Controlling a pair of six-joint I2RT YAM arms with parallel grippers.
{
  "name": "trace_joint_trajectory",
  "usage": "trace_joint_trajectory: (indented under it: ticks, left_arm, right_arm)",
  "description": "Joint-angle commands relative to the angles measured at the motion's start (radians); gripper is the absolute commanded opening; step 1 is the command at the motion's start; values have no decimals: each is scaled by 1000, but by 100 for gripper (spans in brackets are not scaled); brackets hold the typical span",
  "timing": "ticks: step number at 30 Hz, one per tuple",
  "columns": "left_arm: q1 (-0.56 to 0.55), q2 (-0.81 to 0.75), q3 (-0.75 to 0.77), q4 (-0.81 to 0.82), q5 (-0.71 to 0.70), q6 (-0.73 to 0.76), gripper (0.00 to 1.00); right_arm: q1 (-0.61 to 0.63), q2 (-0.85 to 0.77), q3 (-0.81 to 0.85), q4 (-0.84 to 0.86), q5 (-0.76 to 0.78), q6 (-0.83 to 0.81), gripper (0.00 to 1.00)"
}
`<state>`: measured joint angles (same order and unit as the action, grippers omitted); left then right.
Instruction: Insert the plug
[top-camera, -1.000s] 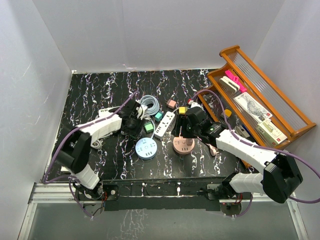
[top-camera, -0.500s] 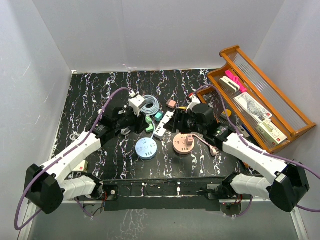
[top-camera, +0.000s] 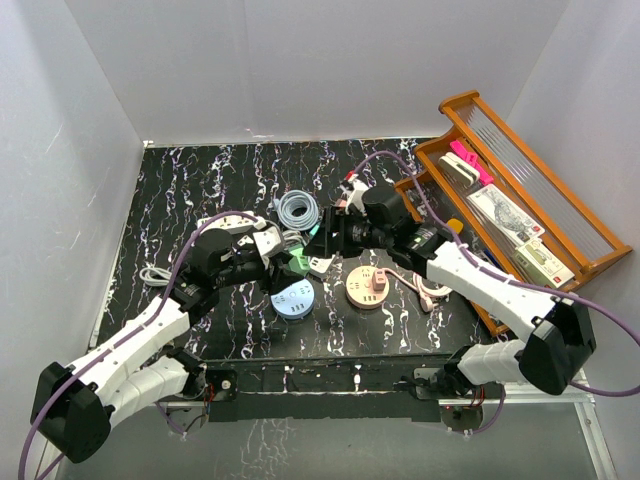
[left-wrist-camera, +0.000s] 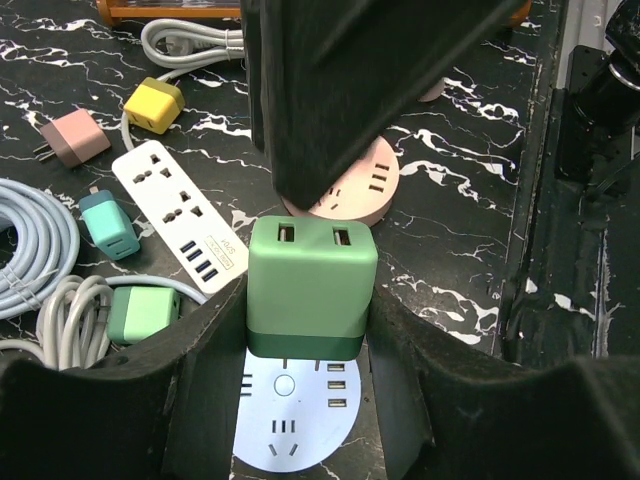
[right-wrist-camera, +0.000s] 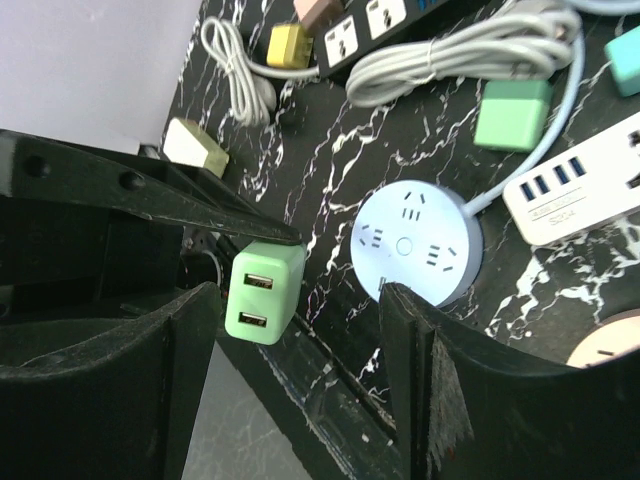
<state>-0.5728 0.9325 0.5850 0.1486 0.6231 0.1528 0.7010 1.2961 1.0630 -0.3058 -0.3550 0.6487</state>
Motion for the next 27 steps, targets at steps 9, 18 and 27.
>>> trace_joint_trajectory:
  ticks: [9,18,27]
  left_arm:
    - [-6,-33,-20,39,0,85,35]
    - [-6,-41,-21,39,11,92,36]
    - [-8,-60,-25,40,-11,103,36]
  right_arm:
    - [111,107,108,-19,60,66,52]
    - [129,80,48,33,60,98,38]
    - [134,115,80,-5,84,109,23]
